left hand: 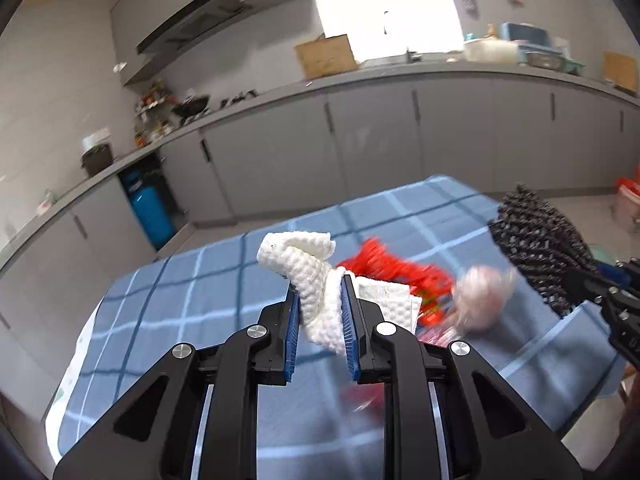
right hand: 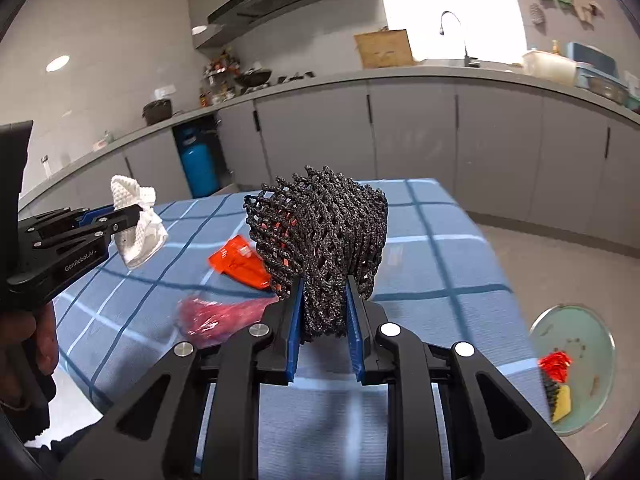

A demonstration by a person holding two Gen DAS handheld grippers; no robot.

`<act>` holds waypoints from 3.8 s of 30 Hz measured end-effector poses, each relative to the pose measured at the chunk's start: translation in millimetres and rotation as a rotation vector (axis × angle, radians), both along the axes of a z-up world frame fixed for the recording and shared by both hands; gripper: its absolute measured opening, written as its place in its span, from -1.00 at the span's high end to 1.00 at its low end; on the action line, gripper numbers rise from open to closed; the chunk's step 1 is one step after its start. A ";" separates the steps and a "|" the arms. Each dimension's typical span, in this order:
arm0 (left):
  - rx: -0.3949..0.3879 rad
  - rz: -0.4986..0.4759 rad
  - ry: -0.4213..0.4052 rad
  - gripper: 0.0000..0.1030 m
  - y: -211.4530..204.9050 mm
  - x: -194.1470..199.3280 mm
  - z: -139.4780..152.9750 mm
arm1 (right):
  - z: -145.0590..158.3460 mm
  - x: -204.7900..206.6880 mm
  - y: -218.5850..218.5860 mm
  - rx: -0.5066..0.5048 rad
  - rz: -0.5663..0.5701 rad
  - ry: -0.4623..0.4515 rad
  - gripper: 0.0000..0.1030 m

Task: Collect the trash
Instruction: 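Carry the cloth and net over the teal bucket and open both tools, then move both tools back over the trash on the table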

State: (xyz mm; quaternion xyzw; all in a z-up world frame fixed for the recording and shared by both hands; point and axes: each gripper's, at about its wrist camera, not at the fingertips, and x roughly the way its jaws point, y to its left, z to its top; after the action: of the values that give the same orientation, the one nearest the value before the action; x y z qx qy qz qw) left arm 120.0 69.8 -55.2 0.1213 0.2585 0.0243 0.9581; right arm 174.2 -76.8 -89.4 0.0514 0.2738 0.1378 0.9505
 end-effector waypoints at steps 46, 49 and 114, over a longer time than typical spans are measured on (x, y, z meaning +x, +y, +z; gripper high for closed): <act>0.002 -0.669 0.167 0.59 -334.3 62.9 -79.3 | -99.7 7.7 -290.8 -0.016 -0.588 0.213 0.53; 0.002 -0.689 0.187 0.56 -344.0 67.2 -87.9 | -106.2 12.9 -295.8 -0.016 -0.589 0.224 0.53; -0.062 0.077 0.187 -0.79 31.0 32.5 -67.5 | -40.4 56.0 -40.0 -0.032 -0.151 0.139 -0.64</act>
State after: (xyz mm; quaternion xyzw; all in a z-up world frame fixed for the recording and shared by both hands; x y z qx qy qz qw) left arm 152.5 100.8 -122.6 0.0835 0.3520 0.0420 0.9313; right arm 230.2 -116.8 -129.8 0.0662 0.3367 0.0576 0.9375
